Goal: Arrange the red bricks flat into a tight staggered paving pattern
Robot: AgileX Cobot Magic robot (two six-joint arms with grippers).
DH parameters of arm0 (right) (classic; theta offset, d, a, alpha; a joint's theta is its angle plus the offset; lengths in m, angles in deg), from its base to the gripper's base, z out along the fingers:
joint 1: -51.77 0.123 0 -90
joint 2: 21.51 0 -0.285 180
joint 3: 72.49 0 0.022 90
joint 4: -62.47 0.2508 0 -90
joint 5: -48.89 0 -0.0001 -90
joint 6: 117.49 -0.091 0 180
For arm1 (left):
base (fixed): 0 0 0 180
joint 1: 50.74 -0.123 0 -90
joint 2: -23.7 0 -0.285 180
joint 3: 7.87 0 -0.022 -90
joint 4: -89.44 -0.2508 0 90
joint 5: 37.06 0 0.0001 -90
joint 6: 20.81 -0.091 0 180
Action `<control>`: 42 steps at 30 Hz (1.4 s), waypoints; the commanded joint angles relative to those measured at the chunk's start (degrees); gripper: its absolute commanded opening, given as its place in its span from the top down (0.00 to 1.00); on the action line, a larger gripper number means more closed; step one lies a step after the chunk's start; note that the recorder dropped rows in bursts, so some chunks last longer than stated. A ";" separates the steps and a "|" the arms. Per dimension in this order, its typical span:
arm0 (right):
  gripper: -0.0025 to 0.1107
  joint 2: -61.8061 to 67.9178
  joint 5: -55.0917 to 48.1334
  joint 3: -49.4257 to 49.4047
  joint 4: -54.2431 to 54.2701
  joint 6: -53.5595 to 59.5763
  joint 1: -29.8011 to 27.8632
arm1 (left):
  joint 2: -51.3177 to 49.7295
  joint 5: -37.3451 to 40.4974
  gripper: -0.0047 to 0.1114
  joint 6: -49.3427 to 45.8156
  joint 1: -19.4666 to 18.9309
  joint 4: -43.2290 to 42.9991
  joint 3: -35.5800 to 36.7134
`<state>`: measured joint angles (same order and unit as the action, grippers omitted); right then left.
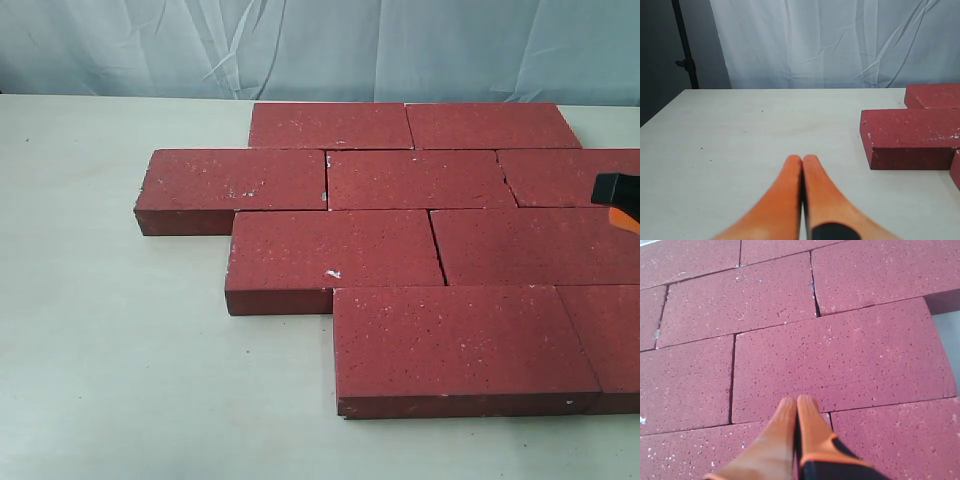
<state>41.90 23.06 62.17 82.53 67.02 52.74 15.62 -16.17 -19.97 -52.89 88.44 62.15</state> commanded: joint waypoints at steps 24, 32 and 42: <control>0.98 0.05 0.85 0.39 0.00 0.19 -0.22 | 0.28 -6.94 0.96 0.22 0.08 0.11 7.19; 0.98 0.05 0.97 0.39 0.00 0.19 -0.22 | 0.28 -6.94 0.96 0.22 0.08 0.00 7.19; 0.98 0.05 0.97 0.39 0.00 0.19 -0.22 | 0.28 -6.94 0.96 0.22 0.08 -0.12 7.19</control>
<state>41.90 23.19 62.17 82.53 67.02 52.74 15.62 -22.44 -19.97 -52.89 88.23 69.04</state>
